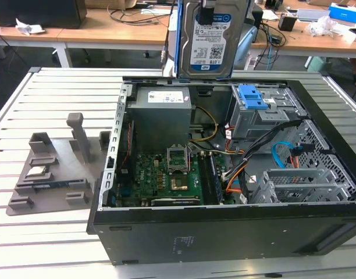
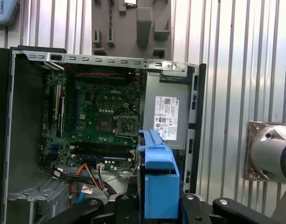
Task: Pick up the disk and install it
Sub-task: 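Pick up the disk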
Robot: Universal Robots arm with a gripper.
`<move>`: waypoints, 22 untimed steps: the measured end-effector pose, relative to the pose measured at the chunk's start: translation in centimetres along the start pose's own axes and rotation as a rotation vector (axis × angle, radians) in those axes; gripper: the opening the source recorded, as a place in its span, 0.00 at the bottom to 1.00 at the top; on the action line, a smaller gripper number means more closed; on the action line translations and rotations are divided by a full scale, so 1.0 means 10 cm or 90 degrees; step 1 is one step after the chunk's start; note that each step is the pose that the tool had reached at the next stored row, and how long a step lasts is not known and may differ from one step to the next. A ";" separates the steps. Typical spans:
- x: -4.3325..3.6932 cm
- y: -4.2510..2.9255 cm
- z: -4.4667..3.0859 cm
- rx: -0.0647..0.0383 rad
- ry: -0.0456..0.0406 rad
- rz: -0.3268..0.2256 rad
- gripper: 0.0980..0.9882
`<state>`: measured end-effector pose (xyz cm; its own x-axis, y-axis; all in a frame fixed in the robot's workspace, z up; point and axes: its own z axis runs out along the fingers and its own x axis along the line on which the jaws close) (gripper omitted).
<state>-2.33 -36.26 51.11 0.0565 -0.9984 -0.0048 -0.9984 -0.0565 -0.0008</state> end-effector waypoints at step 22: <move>0.499 0.028 0.041 0.000 0.0000 0.000 0.30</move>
<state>-2.32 -41.25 50.68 0.0565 -0.9984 -0.0048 -0.9984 -0.0565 -0.0007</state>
